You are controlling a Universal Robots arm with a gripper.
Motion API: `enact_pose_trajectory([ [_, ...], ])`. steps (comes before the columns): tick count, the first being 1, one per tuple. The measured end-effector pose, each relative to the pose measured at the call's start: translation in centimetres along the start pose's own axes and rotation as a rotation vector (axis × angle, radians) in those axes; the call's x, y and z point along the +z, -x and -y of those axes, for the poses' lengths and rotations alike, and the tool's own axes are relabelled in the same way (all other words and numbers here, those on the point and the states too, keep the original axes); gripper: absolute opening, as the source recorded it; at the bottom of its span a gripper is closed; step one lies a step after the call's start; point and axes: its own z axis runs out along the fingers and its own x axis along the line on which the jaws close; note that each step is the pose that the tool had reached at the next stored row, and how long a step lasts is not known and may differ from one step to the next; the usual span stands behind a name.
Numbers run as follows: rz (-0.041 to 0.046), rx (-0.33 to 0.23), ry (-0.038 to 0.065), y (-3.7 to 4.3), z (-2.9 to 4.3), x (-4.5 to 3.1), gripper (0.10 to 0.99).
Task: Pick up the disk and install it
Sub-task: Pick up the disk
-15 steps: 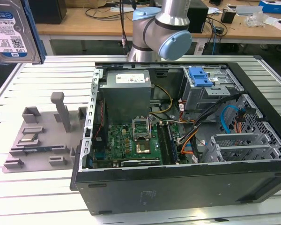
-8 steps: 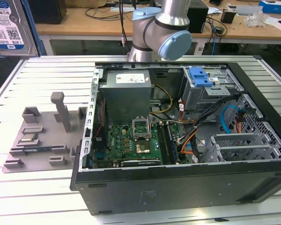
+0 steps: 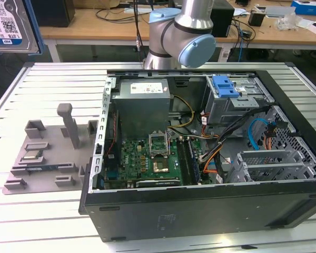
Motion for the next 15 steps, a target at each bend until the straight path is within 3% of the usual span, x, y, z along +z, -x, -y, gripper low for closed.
enact_pose_trajectory([
  [6,0.0004,0.0,0.0,-0.01,0.09,-0.01,0.365],
  [10,0.0004,0.0,0.0,-0.04,1.51,-0.04,0.365],
  [13,0.0005,0.0,0.0,-0.05,3.16,-0.08,0.365],
  [15,0.0003,0.0,0.001,-0.06,3.86,-0.12,0.365],
])
